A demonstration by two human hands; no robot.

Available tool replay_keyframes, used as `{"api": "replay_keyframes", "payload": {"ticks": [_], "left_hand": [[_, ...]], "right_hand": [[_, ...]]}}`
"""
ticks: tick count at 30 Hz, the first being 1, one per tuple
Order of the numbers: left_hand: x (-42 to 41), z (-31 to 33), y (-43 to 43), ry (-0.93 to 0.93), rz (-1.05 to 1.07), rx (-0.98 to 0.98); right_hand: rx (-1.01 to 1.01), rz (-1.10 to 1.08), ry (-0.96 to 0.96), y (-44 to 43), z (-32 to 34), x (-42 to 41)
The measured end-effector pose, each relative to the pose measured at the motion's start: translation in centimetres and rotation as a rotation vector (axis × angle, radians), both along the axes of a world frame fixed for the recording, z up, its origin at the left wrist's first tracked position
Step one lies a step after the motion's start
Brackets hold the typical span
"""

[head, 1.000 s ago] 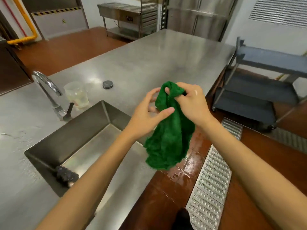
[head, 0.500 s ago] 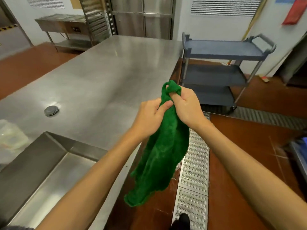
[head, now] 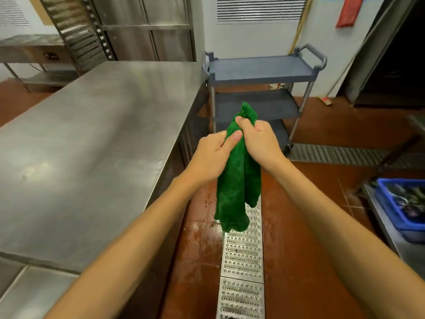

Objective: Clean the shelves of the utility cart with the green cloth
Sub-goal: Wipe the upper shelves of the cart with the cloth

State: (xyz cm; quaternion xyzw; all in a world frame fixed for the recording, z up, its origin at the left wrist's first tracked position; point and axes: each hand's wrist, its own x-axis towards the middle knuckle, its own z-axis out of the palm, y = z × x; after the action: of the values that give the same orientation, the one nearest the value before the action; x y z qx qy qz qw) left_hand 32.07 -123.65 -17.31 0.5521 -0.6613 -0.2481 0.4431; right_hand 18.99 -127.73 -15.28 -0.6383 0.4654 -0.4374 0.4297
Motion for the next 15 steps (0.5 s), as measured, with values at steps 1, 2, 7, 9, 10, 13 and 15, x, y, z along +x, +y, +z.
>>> {"api": "replay_keyframes", "payload": {"ticks": [1, 2, 7, 9, 10, 13, 15], "left_hand": [[-0.4, 0.0, -1.0, -0.045, -0.011, 0.003], [-0.7, 0.1, -2.1, -0.092, -0.015, 0.003], [-1.5, -0.1, -7.5, -0.163, -0.023, 0.100], [-2.2, -0.2, -9.4, -0.173, -0.028, 0.096], [-2.6, -0.1, -10.2, -0.157, -0.029, 0.088], [-3.4, 0.1, -13.3, -0.075, -0.022, 0.087], [-3.9, 0.2, -15.7, 0.002, -0.028, 0.091]], "right_hand": [[0.002, 0.004, -0.004, -0.9, -0.2, -1.2], [0.005, 0.017, -0.008, -1.8, -0.4, -2.4], [-0.180, 0.000, 0.206, -6.4, -1.5, -6.9], [-0.236, -0.037, 0.256, -8.1, -1.9, -8.1], [-0.249, -0.055, 0.266, -8.8, -1.9, -8.6], [-0.203, -0.066, 0.259, -11.0, -1.8, -10.3], [-0.122, 0.003, 0.244, -12.3, -1.9, -11.4]]}}
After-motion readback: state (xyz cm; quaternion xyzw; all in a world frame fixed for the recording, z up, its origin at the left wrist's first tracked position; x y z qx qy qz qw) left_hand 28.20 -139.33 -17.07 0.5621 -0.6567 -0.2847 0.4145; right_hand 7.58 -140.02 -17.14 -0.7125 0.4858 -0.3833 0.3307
